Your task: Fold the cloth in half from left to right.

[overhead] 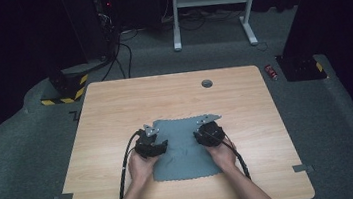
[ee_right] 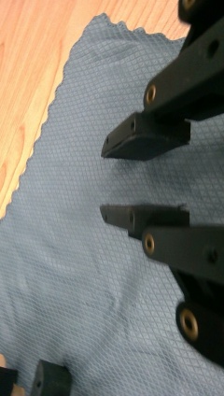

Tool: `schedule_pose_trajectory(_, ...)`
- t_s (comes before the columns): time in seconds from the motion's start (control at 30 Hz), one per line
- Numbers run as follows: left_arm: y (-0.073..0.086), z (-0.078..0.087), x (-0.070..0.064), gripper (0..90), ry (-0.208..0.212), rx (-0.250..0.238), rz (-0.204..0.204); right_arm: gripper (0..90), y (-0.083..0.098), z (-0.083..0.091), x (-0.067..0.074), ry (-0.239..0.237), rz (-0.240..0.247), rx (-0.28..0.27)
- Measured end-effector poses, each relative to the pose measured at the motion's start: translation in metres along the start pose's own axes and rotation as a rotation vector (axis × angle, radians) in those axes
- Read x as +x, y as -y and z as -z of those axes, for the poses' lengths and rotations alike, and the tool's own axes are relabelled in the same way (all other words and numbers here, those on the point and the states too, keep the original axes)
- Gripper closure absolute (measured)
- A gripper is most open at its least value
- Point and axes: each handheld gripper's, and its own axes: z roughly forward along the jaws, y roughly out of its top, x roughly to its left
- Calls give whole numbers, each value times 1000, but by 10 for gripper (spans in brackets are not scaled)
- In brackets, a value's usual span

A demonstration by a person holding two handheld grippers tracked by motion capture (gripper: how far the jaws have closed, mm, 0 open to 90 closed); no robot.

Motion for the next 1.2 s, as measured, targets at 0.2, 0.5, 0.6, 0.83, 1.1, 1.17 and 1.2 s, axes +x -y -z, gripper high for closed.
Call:
schedule_pose_trajectory(0.2,0,0,4,418,-7,3,19,591,0,9,4,-17,3,-26)
schedule_pose_trajectory(0.5,1,6,14,420,-5,5,32,623,3,6,26,-60,73,12)
schedule_pose_trajectory(0.6,0,10,20,422,9,14,42,620,6,5,25,-65,67,-4)
schedule_pose_trajectory(0.83,-4,13,34,448,30,-17,75,609,3,15,34,-89,82,-63)
schedule_pose_trajectory(1.1,-3,7,44,451,7,18,67,613,3,16,51,-140,132,-57)
schedule_pose_trajectory(1.17,-8,6,47,433,2,44,49,621,3,18,57,-168,137,-58)
schedule_pose_trajectory(1.2,-10,7,47,445,-1,36,49,624,3,19,59,-182,138,-57)
